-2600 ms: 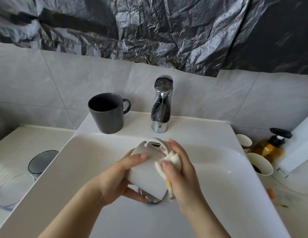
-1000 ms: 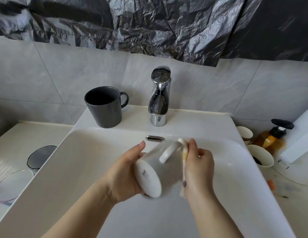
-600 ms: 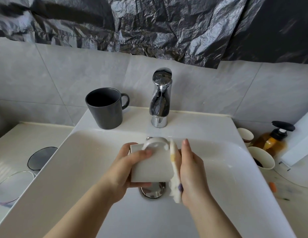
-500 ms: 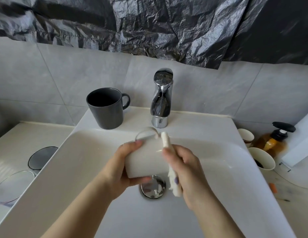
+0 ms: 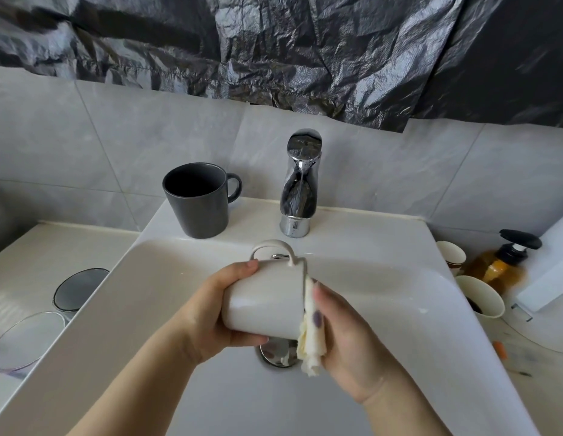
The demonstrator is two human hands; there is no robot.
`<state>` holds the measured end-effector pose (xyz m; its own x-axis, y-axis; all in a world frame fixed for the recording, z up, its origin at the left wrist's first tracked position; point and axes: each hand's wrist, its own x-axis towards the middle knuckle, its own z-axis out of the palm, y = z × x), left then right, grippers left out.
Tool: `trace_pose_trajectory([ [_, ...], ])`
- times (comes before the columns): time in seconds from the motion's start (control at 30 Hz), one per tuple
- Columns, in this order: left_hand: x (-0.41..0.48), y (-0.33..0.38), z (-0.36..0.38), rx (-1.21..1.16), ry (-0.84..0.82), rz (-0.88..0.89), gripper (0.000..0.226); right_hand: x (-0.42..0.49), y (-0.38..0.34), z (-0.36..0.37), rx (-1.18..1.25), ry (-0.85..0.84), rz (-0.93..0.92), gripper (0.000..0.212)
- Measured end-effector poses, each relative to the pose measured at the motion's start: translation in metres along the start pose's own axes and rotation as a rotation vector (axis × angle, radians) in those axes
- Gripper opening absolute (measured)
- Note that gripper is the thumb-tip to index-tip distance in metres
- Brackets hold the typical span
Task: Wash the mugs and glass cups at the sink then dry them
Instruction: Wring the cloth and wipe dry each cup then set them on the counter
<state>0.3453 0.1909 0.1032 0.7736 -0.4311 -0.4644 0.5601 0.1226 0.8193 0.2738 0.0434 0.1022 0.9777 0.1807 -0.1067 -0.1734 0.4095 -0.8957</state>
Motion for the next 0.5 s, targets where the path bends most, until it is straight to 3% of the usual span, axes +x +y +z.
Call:
trace_pose_trajectory([
  [0.2, 0.002, 0.001, -0.004, 0.019, -0.054, 0.043, 0.039, -0.001, -0.002, -0.009, -0.319, -0.060, -0.087, 0.053],
  [0.37, -0.001, 0.001, -0.005, 0.049, -0.151, -0.037, 0.062, 0.001, 0.016, 0.000, -0.736, 0.017, -0.242, 0.048],
  [0.5, -0.002, -0.001, -0.004, 0.135, -0.071, 0.054, 0.062, 0.001, 0.023, -0.001, -0.832, -0.023, -0.139, 0.053],
])
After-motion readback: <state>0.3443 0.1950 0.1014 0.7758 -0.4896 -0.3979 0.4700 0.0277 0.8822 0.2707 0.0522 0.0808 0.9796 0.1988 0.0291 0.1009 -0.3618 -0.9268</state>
